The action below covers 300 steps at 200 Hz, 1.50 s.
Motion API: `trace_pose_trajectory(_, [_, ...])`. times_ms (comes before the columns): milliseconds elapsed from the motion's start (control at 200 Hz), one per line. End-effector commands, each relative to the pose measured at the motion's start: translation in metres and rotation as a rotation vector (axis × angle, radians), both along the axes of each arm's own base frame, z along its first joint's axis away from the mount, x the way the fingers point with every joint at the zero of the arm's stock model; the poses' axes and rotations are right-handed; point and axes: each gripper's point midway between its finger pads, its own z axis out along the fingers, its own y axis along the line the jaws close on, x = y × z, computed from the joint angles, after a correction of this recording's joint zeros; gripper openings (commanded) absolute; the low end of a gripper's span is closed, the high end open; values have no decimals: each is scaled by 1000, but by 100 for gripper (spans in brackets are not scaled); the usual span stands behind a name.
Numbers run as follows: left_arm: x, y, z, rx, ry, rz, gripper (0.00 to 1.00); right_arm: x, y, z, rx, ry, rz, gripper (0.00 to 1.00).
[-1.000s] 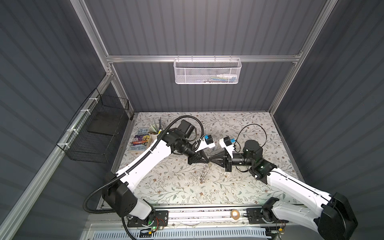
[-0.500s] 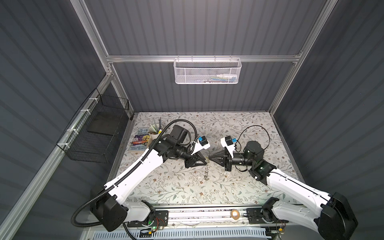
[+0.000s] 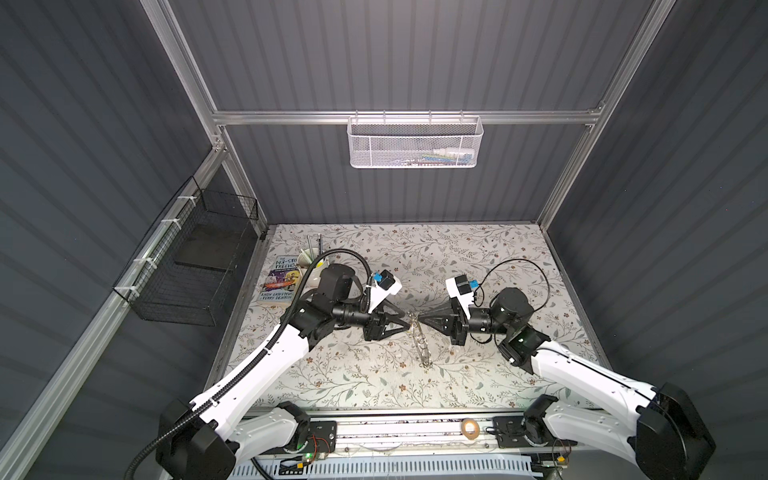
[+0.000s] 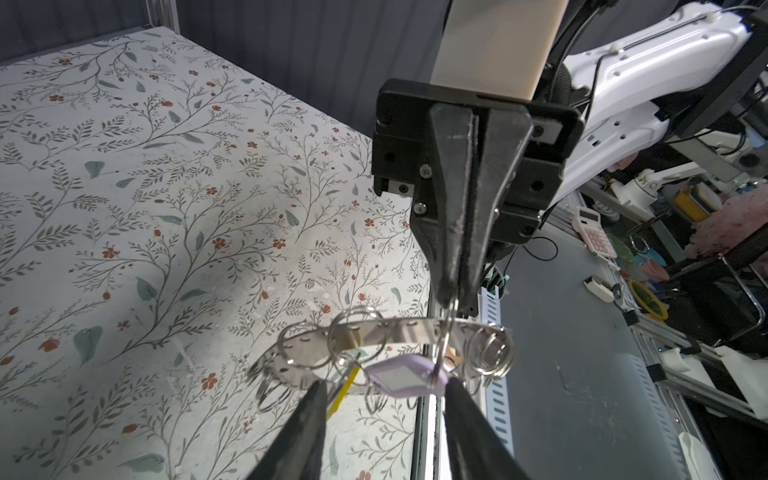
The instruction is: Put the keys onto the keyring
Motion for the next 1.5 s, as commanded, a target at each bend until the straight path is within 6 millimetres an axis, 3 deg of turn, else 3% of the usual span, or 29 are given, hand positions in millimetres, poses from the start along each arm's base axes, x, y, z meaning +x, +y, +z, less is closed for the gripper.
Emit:
trace_pose_trajectory(0, [-4,-6,15,-96,5,-43,46,-4,-1,11,46,-41,33,0])
trace_pose_trajectory(455, [1,-14,20,-230,-7,-46,41,9,-8,5,49,1,-3,0])
trace_pose_trajectory(645, [1,-17,16,-244,7,-68,34,10,-10,4,45,14,-5,0])
trace_pose_trajectory(965, [1,-19,13,-247,31,-87,10,11,-11,5,49,17,-4,0])
trace_pose_trajectory(1186, [2,-19,10,-247,34,-66,0,13,-13,7,58,22,-5,0])
trace_pose_trajectory(1496, [3,-18,8,-260,42,-54,0,16,-15,10,72,28,-5,0])
